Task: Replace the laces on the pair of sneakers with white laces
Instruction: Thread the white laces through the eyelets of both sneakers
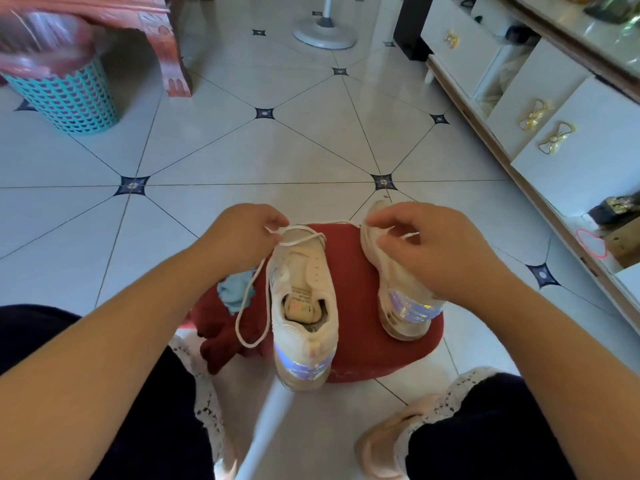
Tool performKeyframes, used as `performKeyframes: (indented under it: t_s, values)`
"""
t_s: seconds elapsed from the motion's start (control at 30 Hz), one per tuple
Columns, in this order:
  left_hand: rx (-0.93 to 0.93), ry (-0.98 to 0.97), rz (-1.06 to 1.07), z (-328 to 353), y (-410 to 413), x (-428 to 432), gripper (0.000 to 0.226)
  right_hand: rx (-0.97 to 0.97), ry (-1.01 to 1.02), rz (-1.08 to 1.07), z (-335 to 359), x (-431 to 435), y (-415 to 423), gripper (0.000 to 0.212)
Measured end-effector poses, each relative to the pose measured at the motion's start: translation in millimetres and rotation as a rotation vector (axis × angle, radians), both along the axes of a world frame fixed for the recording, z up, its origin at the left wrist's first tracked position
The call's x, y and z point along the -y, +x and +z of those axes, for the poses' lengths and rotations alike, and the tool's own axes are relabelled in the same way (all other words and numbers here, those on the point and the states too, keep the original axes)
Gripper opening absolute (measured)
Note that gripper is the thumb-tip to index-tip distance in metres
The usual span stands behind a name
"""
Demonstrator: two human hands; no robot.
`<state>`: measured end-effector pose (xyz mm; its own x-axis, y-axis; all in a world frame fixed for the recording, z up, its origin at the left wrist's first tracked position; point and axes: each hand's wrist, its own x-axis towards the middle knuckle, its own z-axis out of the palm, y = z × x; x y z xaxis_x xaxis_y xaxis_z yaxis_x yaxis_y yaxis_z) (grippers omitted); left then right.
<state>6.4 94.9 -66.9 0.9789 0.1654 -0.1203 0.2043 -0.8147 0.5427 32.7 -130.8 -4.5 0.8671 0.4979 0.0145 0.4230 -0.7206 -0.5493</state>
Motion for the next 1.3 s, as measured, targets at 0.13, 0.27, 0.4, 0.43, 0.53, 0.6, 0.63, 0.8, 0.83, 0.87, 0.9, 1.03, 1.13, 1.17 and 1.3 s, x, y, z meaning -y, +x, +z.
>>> performKeyframes:
  t_s: [0.13,0.27,0.4,0.43,0.53,0.6,0.63,0.8,0.83,0.87,0.9,1.03,1.13,1.17,1.3]
  values:
    - [-0.148,-0.141,0.117,-35.1,-7.9,-15.6,0.05,-0.021,-0.092,0.138,-18.0,-39.5,-4.6,0.024]
    - [-0.145,0.031,0.05,-67.3,-11.3,-21.2,0.051,-0.031,-0.151,0.18,-35.4,-61.0,8.0,0.03]
    - [-0.153,0.092,-0.013,-83.3,-11.0,-13.7,0.032,-0.033,-0.207,0.122,-52.0,-75.7,25.6,0.038]
    - [-0.156,0.114,-0.012,-85.3,-10.3,-11.8,0.029,-0.041,-0.222,0.115,-57.0,-79.5,28.8,0.041]
    - [-0.162,0.129,0.043,-87.3,-5.9,-11.9,0.026,-0.008,-0.306,0.153,-77.2,-90.1,35.1,0.036]
    - [-0.147,0.076,0.127,-83.3,0.0,-16.5,0.026,0.014,-0.351,0.14,-86.3,-92.4,37.8,0.025]
    - [-0.126,0.023,0.184,-78.9,2.5,-19.7,0.027,0.017,-0.363,0.129,-88.3,-92.1,40.1,0.019]
    - [0.017,-0.6,0.524,-45.6,8.2,-30.6,0.026,-0.036,-0.107,-0.049,-57.8,-89.7,57.3,0.008]
    - [0.04,-0.721,0.555,-38.1,8.1,-30.4,0.027,-0.1,0.043,-0.09,-45.1,-90.2,59.8,0.008]
    - [0.062,-0.784,0.561,-30.6,8.2,-29.6,0.027,-0.157,0.202,-0.114,-31.9,-90.8,60.7,0.011]
    - [0.083,-0.82,0.554,-23.0,8.2,-28.7,0.027,-0.204,0.336,-0.129,-19.7,-91.1,60.9,0.013]
    - [0.144,-1.02,0.532,10.1,5.5,-26.4,0.016,-0.373,0.607,-0.138,8.5,-93.6,56.9,0.008]
    - [0.15,-1.124,0.55,26.9,0.9,-27.5,0.016,-0.423,0.635,-0.113,12.7,-98.5,55.0,0.013]
    - [0.155,-1.124,0.544,30.7,-0.5,-28.4,0.019,-0.397,0.63,-0.123,12.9,-100.0,55.5,0.014]
    - [0.193,-1.121,0.463,43.5,-6.7,-29.8,0.033,-0.458,0.724,-0.177,14.3,-102.6,58.0,0.011]
